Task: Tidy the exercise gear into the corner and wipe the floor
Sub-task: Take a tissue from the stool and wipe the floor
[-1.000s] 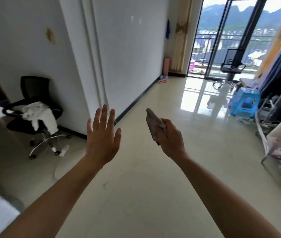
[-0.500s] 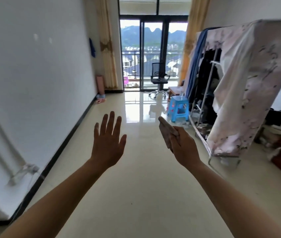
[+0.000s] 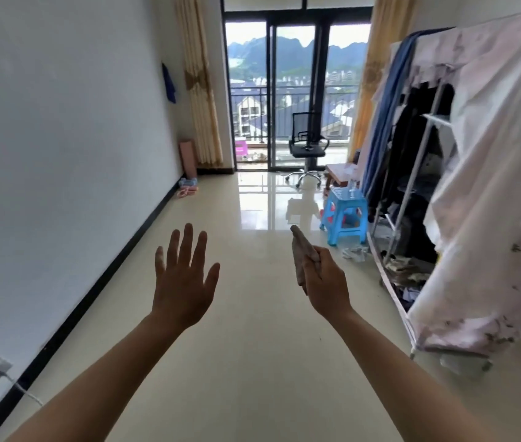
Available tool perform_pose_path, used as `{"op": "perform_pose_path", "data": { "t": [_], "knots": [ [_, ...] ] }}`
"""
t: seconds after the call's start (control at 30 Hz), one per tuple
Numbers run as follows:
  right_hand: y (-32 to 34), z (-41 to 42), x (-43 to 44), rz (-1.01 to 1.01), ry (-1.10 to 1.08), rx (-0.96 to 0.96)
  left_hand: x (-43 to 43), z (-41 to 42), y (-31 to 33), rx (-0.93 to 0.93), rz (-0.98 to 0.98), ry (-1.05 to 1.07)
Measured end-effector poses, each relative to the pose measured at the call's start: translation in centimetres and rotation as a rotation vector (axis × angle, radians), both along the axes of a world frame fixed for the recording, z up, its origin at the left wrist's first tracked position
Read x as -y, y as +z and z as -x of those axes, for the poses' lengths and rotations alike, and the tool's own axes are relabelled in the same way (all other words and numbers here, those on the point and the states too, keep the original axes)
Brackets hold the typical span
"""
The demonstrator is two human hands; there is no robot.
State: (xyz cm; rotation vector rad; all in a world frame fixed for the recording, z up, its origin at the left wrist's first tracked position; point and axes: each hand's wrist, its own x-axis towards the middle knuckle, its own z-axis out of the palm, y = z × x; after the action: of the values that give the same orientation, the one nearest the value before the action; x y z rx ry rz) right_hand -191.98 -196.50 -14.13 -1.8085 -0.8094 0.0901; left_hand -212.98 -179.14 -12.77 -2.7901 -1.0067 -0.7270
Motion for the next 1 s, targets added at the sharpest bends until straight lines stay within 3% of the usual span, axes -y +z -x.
{"op": "perform_pose_path", "data": {
  "t": [0.33,0.7,0.83,1.0],
  "knots": [
    [-3.9,-21.1,-19.7,0.078,0.175,0.021,-18.0,-20.5,-5.9,-0.007,0.038,0.101],
    [-1.6,-44.1,-37.1,0.132,0.226,0.063,-34.8,-44.8,-4.5,-0.063,0.091,0.097],
    [-5.7,-51.7,-47.2,0.169,0.340,-0.047,-41.0,-49.5,-9.6,-0.093,0.199,0.264],
    [-11.3,-56.2,-60.4,0.324,0.612,-0.093,-45.5,-50.3,-16.2,-0.228,0.439,0.638]
  ]
}}
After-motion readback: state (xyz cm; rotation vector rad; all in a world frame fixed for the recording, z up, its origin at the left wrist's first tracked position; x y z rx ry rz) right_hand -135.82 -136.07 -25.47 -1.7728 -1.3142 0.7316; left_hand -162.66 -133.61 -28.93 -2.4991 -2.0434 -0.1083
